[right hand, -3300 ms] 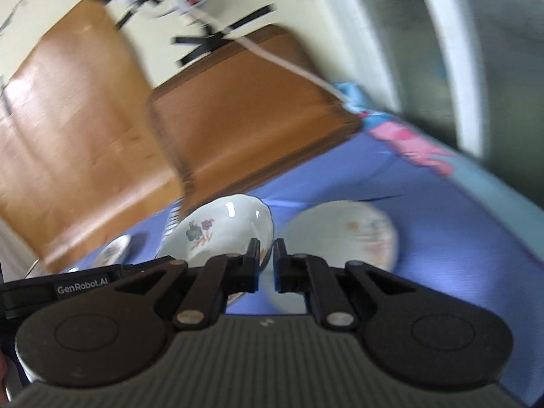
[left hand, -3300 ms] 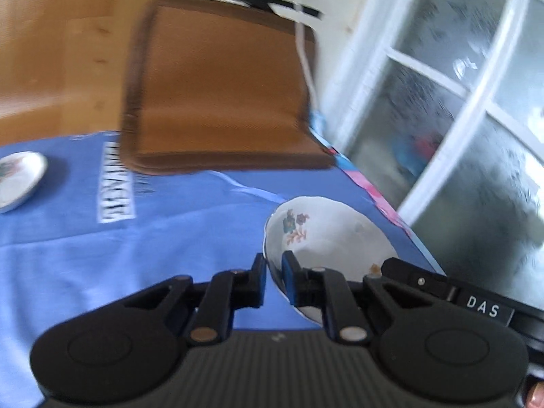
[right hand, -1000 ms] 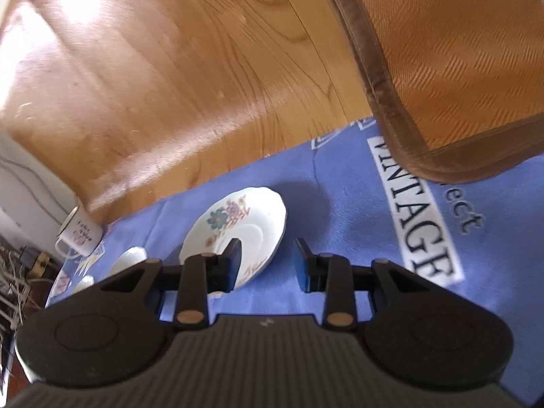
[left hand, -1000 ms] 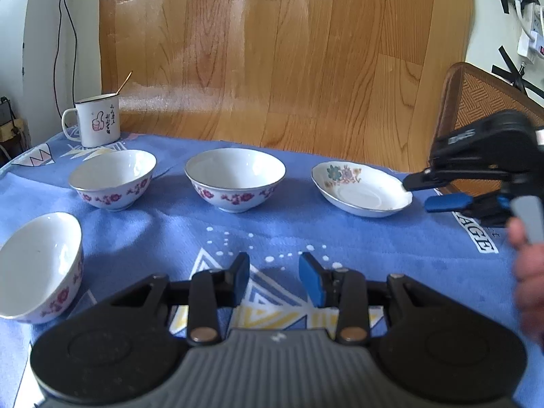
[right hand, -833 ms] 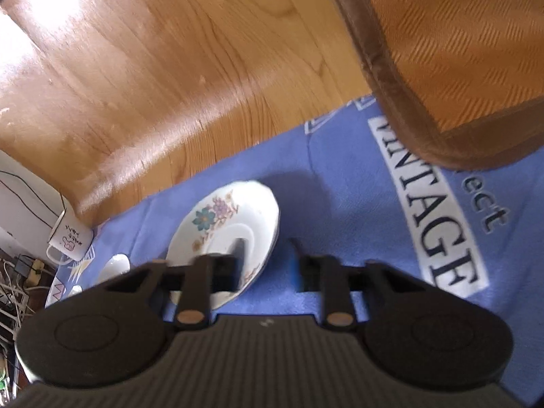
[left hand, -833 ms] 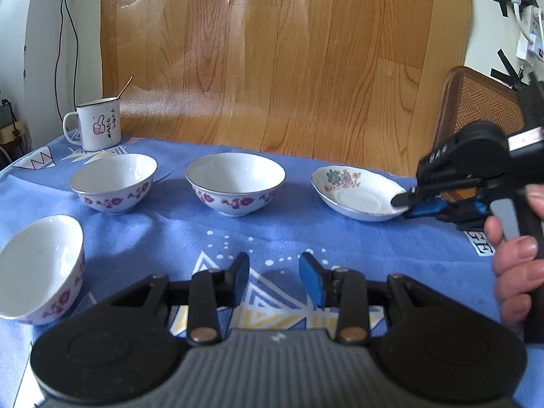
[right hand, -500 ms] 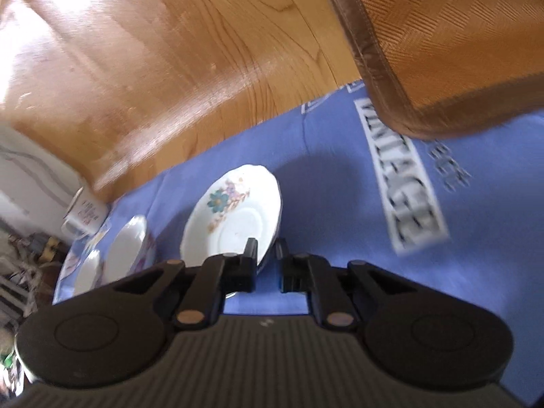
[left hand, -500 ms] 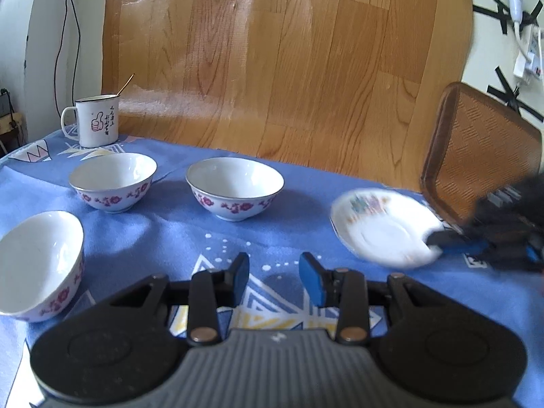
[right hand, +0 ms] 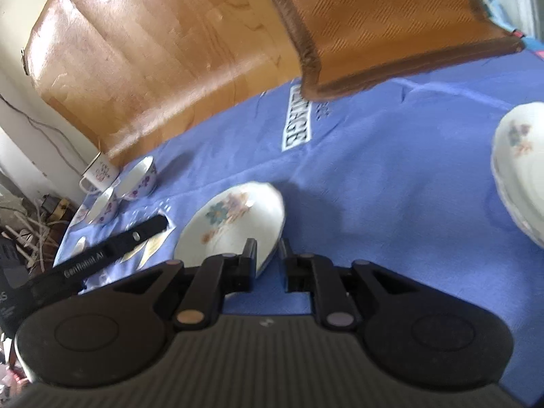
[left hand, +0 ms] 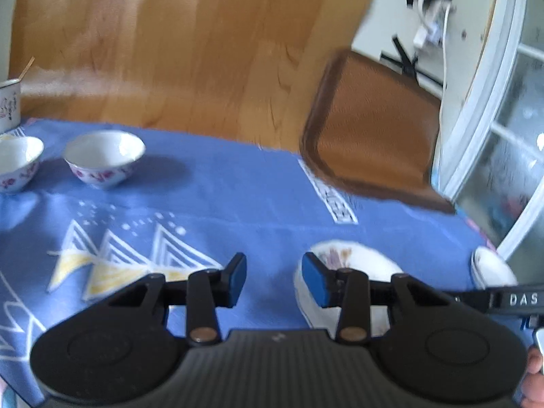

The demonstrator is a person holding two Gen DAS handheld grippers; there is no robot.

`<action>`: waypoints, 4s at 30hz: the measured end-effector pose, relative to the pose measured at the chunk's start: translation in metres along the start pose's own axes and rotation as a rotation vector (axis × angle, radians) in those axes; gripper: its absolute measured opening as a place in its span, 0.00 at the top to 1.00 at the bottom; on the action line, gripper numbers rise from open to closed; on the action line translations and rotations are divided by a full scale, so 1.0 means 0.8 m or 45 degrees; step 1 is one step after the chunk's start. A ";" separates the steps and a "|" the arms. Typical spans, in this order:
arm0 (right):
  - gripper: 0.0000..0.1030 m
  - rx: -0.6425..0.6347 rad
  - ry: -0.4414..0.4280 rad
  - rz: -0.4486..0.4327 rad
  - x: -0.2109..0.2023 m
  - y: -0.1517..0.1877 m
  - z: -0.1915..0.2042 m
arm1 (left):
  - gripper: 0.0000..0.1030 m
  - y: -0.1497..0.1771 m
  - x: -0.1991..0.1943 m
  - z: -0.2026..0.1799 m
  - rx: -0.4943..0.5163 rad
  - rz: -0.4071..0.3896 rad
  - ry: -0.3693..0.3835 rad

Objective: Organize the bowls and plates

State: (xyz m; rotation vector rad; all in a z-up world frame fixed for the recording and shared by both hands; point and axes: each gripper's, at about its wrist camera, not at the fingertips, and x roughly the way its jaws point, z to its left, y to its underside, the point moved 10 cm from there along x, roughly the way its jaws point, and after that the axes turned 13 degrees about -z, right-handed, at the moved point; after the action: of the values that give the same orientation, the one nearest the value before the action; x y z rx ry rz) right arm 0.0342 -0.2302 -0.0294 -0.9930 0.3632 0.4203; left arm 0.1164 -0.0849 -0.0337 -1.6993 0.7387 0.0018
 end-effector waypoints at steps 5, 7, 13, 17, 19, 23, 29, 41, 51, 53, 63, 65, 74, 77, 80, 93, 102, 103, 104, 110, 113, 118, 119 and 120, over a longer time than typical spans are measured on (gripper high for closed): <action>0.84 0.068 -0.012 0.007 0.013 0.001 -0.010 | 0.69 0.019 0.019 -0.006 -0.067 0.146 -0.006; 0.84 0.073 -0.022 0.006 0.016 0.004 -0.010 | 0.78 0.024 0.020 -0.009 -0.068 0.168 -0.005; 0.91 0.034 -0.026 -0.017 0.002 0.001 -0.010 | 0.89 0.021 0.017 -0.023 -0.081 0.192 0.000; 0.91 0.063 -0.011 -0.076 -0.015 -0.013 -0.025 | 0.91 0.004 0.012 -0.047 -0.081 0.172 0.055; 0.91 0.085 0.008 -0.120 -0.028 -0.024 -0.037 | 0.91 -0.006 0.013 -0.070 -0.052 0.156 0.091; 0.91 0.103 0.088 -0.243 -0.066 -0.050 -0.071 | 0.91 -0.014 0.026 -0.135 0.024 0.149 0.187; 0.91 0.158 0.254 -0.392 -0.128 -0.079 -0.145 | 0.91 -0.003 0.055 -0.244 0.129 0.196 0.352; 0.91 0.259 0.387 -0.478 -0.173 -0.086 -0.215 | 0.90 0.026 0.076 -0.339 0.242 0.256 0.441; 0.91 0.256 0.342 -0.461 -0.164 -0.082 -0.203 | 0.90 0.022 0.071 -0.317 0.236 0.235 0.383; 0.91 0.245 0.317 -0.446 -0.154 -0.081 -0.192 | 0.90 0.015 0.068 -0.302 0.222 0.218 0.357; 0.91 0.163 0.185 -0.332 -0.096 -0.061 -0.118 | 0.90 -0.009 0.044 -0.200 0.138 0.156 0.186; 0.91 0.151 0.164 -0.301 -0.083 -0.055 -0.105 | 0.90 -0.010 0.040 -0.178 0.116 0.154 0.149; 0.91 0.076 0.169 -0.191 -0.044 -0.023 -0.074 | 0.89 0.013 0.038 -0.118 0.092 0.169 0.052; 0.91 0.064 0.174 -0.161 -0.035 -0.013 -0.069 | 0.88 0.024 0.040 -0.103 0.087 0.185 0.035; 0.91 0.033 0.176 -0.174 -0.031 -0.014 -0.062 | 0.87 0.028 0.039 -0.095 0.082 0.185 0.034; 0.82 0.065 0.131 -0.124 -0.008 -0.006 -0.051 | 0.71 0.027 0.035 -0.074 0.142 0.129 -0.032; 0.78 0.035 0.119 -0.134 -0.008 -0.003 -0.044 | 0.60 0.028 0.036 -0.069 0.155 0.113 -0.050; 0.78 0.019 0.125 -0.136 -0.009 -0.004 -0.043 | 0.59 0.028 0.036 -0.069 0.157 0.112 -0.049; 0.78 -0.003 0.133 -0.142 -0.010 -0.004 -0.042 | 0.58 0.029 0.036 -0.069 0.160 0.110 -0.050; 0.76 -0.135 0.179 -0.196 -0.019 -0.011 -0.041 | 0.54 0.029 0.035 -0.067 0.164 0.100 -0.050; 0.76 -0.152 0.193 -0.198 -0.018 -0.011 -0.044 | 0.50 0.030 0.035 -0.067 0.180 0.087 -0.059; 0.76 -0.139 0.180 -0.185 -0.014 -0.009 -0.043 | 0.46 0.032 0.030 -0.067 0.209 0.060 -0.066; 0.76 -0.144 0.174 -0.185 -0.014 -0.009 -0.041 | 0.46 0.032 0.029 -0.066 0.209 0.058 -0.064; 0.76 -0.150 0.168 -0.188 -0.014 -0.008 -0.038 | 0.46 0.032 0.027 -0.067 0.210 0.057 -0.060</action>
State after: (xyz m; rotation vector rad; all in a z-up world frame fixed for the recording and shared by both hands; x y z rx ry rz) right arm 0.0246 -0.2617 -0.0344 -1.1574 0.3843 0.2454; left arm 0.1013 -0.1441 -0.0499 -1.5210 0.7219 0.0122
